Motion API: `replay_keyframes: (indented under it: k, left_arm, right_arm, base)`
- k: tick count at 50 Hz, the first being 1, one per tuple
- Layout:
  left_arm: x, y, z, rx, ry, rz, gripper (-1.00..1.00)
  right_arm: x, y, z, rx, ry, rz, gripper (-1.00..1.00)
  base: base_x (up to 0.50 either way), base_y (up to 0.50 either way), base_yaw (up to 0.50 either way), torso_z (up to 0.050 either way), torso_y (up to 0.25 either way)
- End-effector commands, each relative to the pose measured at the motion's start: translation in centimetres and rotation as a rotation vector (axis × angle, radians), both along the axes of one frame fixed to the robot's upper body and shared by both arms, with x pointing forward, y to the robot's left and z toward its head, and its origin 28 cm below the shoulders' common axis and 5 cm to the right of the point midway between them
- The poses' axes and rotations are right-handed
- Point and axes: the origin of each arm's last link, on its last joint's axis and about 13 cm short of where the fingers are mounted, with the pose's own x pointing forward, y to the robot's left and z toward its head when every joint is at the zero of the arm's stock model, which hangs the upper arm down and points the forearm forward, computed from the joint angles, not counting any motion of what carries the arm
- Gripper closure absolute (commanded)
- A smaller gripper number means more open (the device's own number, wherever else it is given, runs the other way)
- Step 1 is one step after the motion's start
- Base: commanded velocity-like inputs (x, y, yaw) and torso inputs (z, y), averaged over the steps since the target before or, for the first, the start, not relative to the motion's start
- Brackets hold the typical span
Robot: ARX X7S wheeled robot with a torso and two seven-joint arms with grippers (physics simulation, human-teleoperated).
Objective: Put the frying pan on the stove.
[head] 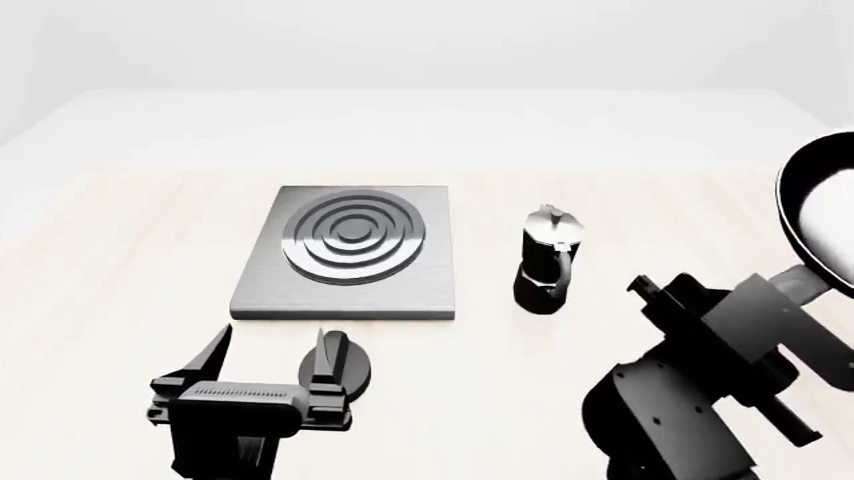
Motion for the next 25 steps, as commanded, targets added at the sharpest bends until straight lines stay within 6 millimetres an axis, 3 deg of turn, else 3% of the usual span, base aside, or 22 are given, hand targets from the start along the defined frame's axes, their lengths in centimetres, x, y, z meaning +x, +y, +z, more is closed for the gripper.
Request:
replay_keyframes:
  k: [1,25]
  left_arm:
    - [0.0,0.0,0.0,-0.001,-0.001,0.002,-1.00]
    - [-0.1,0.0,-0.1,-0.004,0.000,0.006,-1.00]
  right_arm:
    - [0.1,0.4,1.4,-0.068,-0.060,0.046,1.00]
    - [0.5,1.7,2.2,-0.129,-0.096,0.205,1.00]
  base:
    - [0.00,0.00,0.00,0.000,0.000]
    - [0.00,0.00,0.00,0.000,0.002]
